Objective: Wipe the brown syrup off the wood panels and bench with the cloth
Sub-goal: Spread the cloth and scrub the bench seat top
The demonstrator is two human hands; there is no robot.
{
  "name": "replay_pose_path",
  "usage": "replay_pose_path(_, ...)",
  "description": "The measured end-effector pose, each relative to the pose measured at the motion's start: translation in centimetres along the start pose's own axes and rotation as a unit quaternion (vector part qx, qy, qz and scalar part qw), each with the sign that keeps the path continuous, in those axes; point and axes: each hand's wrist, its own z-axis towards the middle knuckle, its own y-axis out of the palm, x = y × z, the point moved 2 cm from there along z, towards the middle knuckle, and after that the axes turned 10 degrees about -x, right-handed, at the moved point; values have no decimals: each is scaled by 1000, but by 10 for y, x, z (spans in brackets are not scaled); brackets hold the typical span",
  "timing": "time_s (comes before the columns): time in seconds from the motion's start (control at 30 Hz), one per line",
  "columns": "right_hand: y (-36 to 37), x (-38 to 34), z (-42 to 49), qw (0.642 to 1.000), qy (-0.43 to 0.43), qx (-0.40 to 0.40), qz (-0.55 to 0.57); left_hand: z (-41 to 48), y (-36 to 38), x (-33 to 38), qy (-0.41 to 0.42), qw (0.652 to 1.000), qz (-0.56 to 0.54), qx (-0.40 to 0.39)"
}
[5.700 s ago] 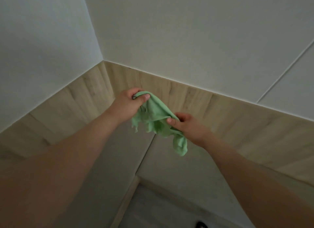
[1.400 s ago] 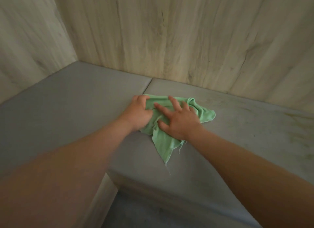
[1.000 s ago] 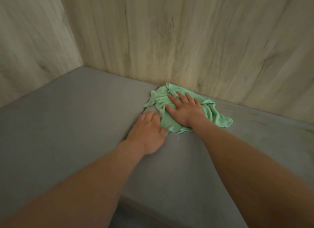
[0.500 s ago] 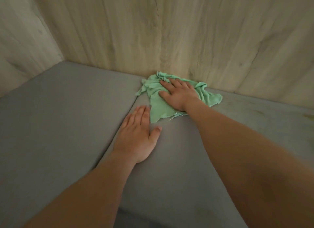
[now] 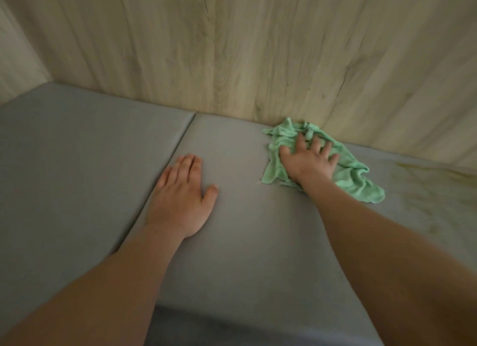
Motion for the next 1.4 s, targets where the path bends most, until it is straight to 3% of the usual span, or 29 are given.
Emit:
replay_pose_path(0.2, 31, -54, -62, 984, -175, -15, -34, 0, -2, 0, -3, 1000, -3, 2)
replay_pose_path(0.37, 47, -27, -120, 945, -320, -19, -71, -1, -8, 4, 1, 1000, 0, -9)
replay_pose_path(0.47, 30, 20, -97, 957, -279, -17, -82, -2, -8, 4, 0, 1000, 12, -10)
replay_pose_path(0.6, -11, 89, -25, 998, -49, -19, -40, -2, -6, 4, -5, 1000, 19, -7)
replay_pose_path(0.67, -22, 95, 0, 1000, 24, -9, -15, 0, -3, 5, -3, 1000, 19, -2)
replay_pose_path(0.77, -19, 64, 17, 998, 62, 7, 10, 2, 0, 1, -2, 1000, 22, 4)
replay_pose_path(1.13, 27, -6, -79, 990, -138, -7, -30, 1, -7, 7, -12, 999, 17, -28)
replay_pose_path(1.4, 65, -2, -198, 946, -307, -14, -99, 5, -20, 9, -21, 993, 33, -111)
